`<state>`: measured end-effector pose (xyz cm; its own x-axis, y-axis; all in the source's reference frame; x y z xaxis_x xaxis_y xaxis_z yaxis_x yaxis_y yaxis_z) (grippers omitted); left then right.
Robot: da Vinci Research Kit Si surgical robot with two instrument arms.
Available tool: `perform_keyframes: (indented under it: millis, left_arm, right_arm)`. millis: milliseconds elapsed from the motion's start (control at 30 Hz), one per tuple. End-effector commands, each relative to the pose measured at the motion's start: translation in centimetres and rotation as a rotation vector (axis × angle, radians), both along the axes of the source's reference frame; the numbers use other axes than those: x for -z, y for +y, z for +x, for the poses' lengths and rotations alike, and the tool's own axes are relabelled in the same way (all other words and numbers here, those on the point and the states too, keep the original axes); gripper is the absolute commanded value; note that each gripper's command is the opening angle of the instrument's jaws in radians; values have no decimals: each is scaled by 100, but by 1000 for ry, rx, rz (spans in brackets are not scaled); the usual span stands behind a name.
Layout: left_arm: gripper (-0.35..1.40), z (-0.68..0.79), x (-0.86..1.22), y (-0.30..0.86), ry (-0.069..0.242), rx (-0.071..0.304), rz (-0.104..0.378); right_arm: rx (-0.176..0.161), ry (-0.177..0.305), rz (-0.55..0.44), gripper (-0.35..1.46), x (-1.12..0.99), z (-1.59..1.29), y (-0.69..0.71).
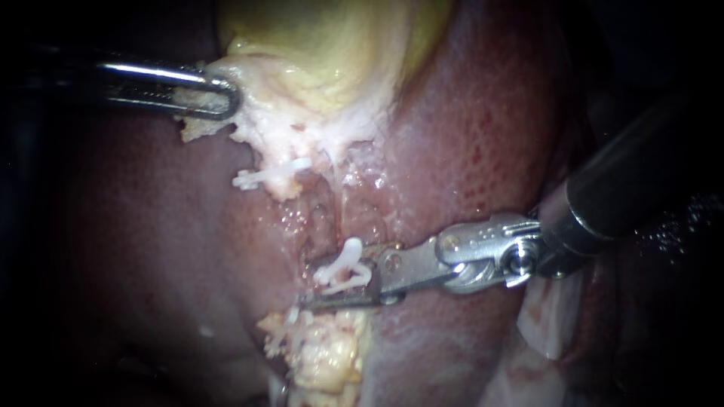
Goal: Clipping second clip right tube
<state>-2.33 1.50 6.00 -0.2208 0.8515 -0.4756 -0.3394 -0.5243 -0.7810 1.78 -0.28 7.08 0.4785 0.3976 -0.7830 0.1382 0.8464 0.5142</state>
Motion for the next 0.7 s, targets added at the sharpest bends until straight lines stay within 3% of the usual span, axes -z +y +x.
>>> perform_keyframes:
  millis: [33, 233, 333, 467, 700]
  left_arm:
    - [-35, 0, 0, 0, 0, 0, 0]
    - [-35, 1, 0, 0, 0, 0, 0]
    - [-35, 2, 0, 0, 0, -1, 0]
    - [-35, 2, 0, 0, 0, -1, 0]
    - [-35, 5, 1, 0, -1, -2, 1]
  right_arm:
    - [0, 0, 0, 6, 0, 0, 0]
    - [1, -3, -1, 32, -1, 0, 1]
    - [-12, 20, 4, 45, -2, 0, 3]
    - [-54, 32, 11, 49, 0, -5, 9]
    - [-83, 19, 92, 50, 16, -28, 31]
